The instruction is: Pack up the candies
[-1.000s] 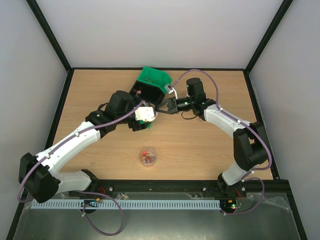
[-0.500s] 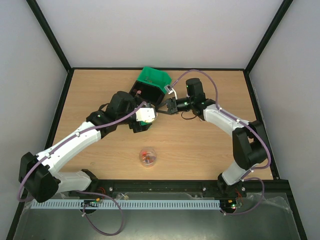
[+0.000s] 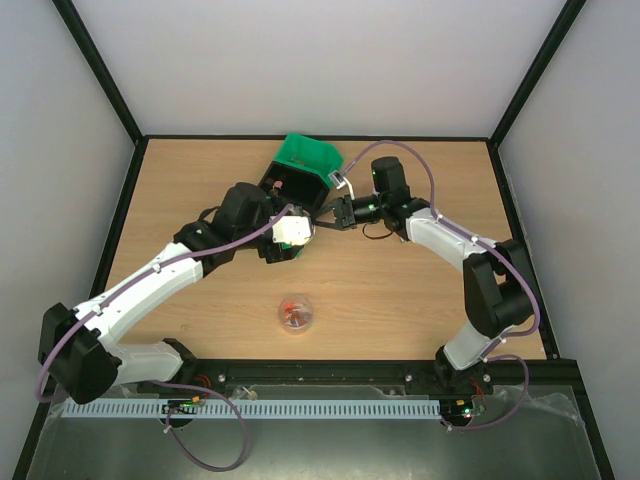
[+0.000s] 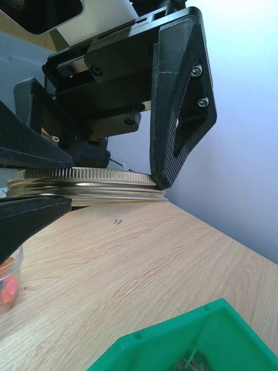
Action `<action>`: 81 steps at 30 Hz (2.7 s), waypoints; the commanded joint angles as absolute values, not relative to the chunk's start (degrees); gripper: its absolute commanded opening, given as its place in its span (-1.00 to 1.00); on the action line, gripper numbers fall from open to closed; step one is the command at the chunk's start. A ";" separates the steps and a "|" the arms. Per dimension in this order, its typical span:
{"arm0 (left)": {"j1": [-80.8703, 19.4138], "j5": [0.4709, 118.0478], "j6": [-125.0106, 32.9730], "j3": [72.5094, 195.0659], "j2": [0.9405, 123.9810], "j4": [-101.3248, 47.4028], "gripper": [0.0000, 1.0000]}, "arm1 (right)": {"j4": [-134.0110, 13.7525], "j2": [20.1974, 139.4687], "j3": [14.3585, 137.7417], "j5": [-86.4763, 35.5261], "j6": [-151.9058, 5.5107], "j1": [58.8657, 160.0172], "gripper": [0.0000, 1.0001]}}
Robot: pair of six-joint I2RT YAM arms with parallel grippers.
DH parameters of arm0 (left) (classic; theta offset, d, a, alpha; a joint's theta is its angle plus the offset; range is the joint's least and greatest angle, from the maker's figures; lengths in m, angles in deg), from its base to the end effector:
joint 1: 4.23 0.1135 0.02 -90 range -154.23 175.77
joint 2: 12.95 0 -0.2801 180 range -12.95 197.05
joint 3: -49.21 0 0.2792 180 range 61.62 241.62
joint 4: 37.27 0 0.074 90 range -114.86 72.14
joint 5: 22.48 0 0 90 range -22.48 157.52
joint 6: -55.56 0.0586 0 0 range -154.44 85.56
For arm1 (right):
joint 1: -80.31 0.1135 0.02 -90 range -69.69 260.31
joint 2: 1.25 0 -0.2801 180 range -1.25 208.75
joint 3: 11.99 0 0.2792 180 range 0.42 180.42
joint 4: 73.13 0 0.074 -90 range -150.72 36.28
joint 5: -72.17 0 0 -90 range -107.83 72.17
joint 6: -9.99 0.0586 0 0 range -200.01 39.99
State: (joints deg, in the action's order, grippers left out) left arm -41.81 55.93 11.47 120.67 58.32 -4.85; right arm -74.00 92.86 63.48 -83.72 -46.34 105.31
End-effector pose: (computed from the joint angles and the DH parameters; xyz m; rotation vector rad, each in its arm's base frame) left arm 0.2467 -0.2047 0.3096 1.5000 1.5027 -0.1296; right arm 0.3380 0.2166 0.2738 -0.7439 1.9408 1.7332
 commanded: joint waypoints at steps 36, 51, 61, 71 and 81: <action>-52.31 43.71 7.37 108.21 59.65 8.31 0.34 | -63.62 64.32 45.25 -45.19 -79.55 99.39 0.97; -54.74 47.08 7.56 107.08 62.53 7.03 0.33 | -63.56 64.64 46.15 -46.46 -76.15 99.39 0.97; -55.33 49.50 7.80 108.08 63.11 7.91 0.33 | -63.93 65.41 46.78 -47.57 -74.21 99.39 0.97; -55.39 50.91 7.91 108.45 63.19 9.47 0.32 | -64.32 65.90 46.83 -48.49 -73.61 99.39 0.97; -55.45 50.04 8.11 109.06 66.57 8.09 0.38 | -64.28 66.24 46.93 -48.59 -74.11 99.37 0.97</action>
